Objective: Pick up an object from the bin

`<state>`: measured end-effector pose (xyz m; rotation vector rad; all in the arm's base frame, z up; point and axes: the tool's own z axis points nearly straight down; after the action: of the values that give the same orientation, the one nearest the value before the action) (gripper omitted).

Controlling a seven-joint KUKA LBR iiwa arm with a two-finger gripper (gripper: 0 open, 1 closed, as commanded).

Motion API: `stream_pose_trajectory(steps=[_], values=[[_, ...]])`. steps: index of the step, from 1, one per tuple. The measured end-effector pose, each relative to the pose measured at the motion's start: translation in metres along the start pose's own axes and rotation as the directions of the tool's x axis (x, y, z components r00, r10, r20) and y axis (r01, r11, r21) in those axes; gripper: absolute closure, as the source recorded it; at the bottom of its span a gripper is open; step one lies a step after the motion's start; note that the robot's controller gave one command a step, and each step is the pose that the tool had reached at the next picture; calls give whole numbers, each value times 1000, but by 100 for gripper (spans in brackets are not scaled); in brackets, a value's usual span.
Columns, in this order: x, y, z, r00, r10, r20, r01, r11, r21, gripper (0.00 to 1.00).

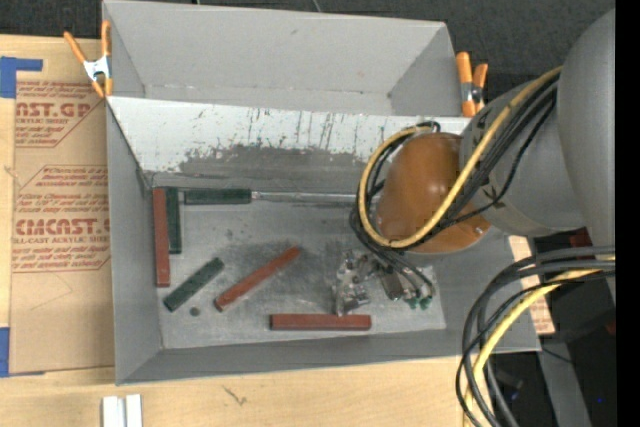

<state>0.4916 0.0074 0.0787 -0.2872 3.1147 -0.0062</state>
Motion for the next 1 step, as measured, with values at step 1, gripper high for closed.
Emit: stream_pose_trajectory(steps=[1], values=[[-6, 2, 1, 1000, 3, 30, -3, 1000, -1, 0]])
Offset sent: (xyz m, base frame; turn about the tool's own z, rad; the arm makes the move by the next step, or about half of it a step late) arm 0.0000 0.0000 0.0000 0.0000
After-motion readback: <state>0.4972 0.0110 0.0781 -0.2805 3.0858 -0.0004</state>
